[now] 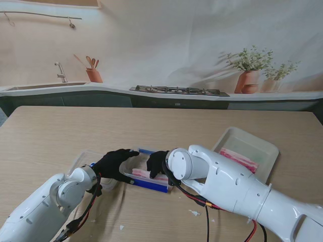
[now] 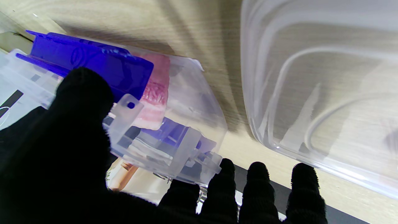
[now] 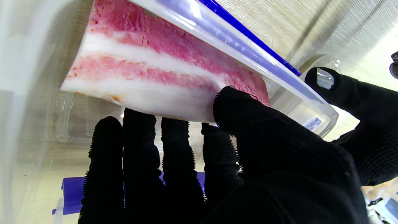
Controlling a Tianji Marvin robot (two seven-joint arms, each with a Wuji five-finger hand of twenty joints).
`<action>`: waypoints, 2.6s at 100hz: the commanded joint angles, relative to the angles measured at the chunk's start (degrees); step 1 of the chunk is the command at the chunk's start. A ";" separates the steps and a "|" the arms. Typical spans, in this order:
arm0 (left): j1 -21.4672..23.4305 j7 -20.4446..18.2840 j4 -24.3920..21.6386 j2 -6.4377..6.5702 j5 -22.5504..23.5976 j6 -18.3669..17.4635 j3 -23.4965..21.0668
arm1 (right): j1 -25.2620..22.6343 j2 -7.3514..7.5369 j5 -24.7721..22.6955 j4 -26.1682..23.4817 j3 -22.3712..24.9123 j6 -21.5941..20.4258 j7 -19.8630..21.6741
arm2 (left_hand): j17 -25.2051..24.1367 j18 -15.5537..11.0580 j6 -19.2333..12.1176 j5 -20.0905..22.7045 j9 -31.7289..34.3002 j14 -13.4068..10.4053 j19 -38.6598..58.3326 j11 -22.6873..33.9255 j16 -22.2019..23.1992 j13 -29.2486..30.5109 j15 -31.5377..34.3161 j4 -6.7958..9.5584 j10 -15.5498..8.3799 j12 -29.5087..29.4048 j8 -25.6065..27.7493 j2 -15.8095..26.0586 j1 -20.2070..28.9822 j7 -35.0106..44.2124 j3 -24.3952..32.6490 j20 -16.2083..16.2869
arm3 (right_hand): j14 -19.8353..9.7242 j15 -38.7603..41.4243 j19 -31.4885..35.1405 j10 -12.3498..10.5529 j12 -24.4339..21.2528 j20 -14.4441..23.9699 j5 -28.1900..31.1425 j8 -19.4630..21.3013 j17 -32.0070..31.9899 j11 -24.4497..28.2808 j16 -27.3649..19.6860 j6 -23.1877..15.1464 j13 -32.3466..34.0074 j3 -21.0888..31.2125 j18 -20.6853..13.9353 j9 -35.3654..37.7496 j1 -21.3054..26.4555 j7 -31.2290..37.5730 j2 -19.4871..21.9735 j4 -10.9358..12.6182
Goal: Separate the bacon slices onto the tray
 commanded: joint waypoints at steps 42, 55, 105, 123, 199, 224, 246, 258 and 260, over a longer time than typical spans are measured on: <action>0.47 -0.70 0.55 -0.07 0.15 0.42 0.05 | 0.84 -0.51 -0.06 2.00 -0.85 -5.35 1.62 | -0.37 0.00 5.16 1.85 0.10 -0.79 0.17 0.82 -0.18 -1.44 0.21 0.99 -2.38 -0.12 0.33 1.27 2.67 1.54 2.75 0.71 | -1.50 9.75 6.39 -2.65 5.84 2.92 5.43 3.14 7.79 7.10 3.99 -3.50 13.22 2.28 0.53 14.29 6.57 6.43 -2.19 -1.24; 0.49 -0.74 0.54 -0.07 0.13 0.42 0.05 | 0.29 -0.54 -1.55 1.99 -0.19 -6.86 0.31 | -0.40 0.03 5.18 1.89 0.08 -0.79 0.19 0.82 -0.21 -1.48 0.19 0.98 -2.39 -0.20 0.33 1.20 2.66 1.53 2.76 0.76 | -1.31 10.49 6.96 -2.03 7.02 3.28 6.94 3.96 8.61 7.09 4.47 -3.83 14.41 2.82 0.84 15.87 6.61 7.38 -2.77 -1.27; 0.59 -0.50 0.53 -0.07 0.32 0.12 -0.23 | -2.47 1.14 -7.57 -3.43 4.42 -8.38 -1.32 | -0.40 0.07 5.20 1.82 0.05 -0.65 0.22 0.83 -0.22 -1.47 0.21 0.91 -2.23 -0.32 0.31 0.75 2.71 1.45 3.05 0.83 | -0.76 13.77 8.03 1.79 11.90 4.92 7.15 8.40 8.91 9.28 6.78 -0.78 15.56 6.29 2.23 16.00 6.61 8.30 -2.85 -0.91; 0.57 -0.50 0.52 -0.07 0.31 0.11 -0.24 | -3.77 1.71 -9.27 -5.47 6.43 -8.26 -1.50 | -0.38 0.09 5.22 1.83 0.04 -0.74 0.23 0.85 -0.22 -1.46 0.21 0.87 -2.28 -0.33 0.32 0.72 2.65 1.46 3.15 0.83 | -0.54 14.72 8.02 2.62 13.29 5.35 6.71 10.01 8.92 9.68 7.61 -0.09 15.48 7.03 2.44 15.66 6.56 8.35 -2.44 -0.85; 0.73 -0.22 0.44 -0.09 0.55 0.09 -0.59 | -24.42 6.02 -26.97 -22.12 36.19 -15.17 0.45 | -0.43 0.12 5.24 1.90 0.07 -0.75 0.24 0.87 -0.21 -1.45 0.23 0.87 -2.33 -0.33 0.30 1.07 2.53 1.44 2.98 0.84 | -0.49 15.57 7.79 3.00 14.89 6.18 5.87 12.64 8.15 10.03 9.03 0.45 14.52 7.41 2.71 14.53 6.56 7.80 -1.23 -0.84; 0.60 -0.33 0.41 -0.06 0.69 0.19 -0.37 | -36.20 5.76 -34.98 -23.66 51.61 -18.73 -5.71 | -0.38 0.08 5.22 1.90 0.08 -0.79 0.17 0.88 -0.20 -1.44 0.25 0.90 -2.32 -0.34 0.30 1.22 2.49 1.43 2.82 0.80 | -0.09 15.66 7.78 3.32 15.08 6.41 5.49 13.11 7.46 10.12 9.31 0.61 13.91 6.78 2.73 14.01 6.97 7.61 -0.59 -0.72; 0.11 -0.22 0.70 -0.12 0.63 0.26 0.35 | -40.99 5.25 -38.66 -21.12 58.53 -18.78 -11.71 | -0.48 0.13 5.28 1.84 0.06 -0.75 0.10 0.88 -0.21 -1.48 0.22 0.91 -2.25 -0.35 0.33 1.22 2.47 1.47 2.75 0.81 | -0.09 15.81 7.84 3.42 15.25 6.63 5.18 13.40 6.93 10.34 9.51 0.43 13.35 6.11 2.56 13.42 7.20 7.42 0.14 -0.56; -0.11 -0.03 0.97 -0.17 0.53 0.23 0.63 | -41.65 5.17 -40.01 -18.78 60.17 -18.37 -13.61 | -0.44 0.09 5.26 1.86 0.10 -0.77 0.05 0.94 -0.20 -1.47 0.23 0.93 -2.30 -0.33 0.36 1.24 2.53 1.52 2.77 0.80 | -0.07 15.75 7.81 3.28 15.23 6.71 4.95 13.61 6.69 10.36 9.54 0.19 13.11 5.65 2.50 13.11 7.26 7.33 0.68 -0.58; -0.12 -0.05 0.97 -0.17 0.51 0.26 0.67 | -41.64 5.17 -40.15 -18.34 60.31 -18.26 -13.84 | -0.48 0.10 5.33 1.88 0.09 -0.69 0.02 0.94 -0.19 -1.47 0.23 0.94 -2.31 -0.33 0.36 1.23 2.57 1.54 2.79 0.79 | -0.08 15.71 7.78 3.19 15.23 6.71 4.93 13.64 6.60 10.35 9.54 0.17 12.99 5.56 2.44 13.01 7.21 7.32 0.80 -0.60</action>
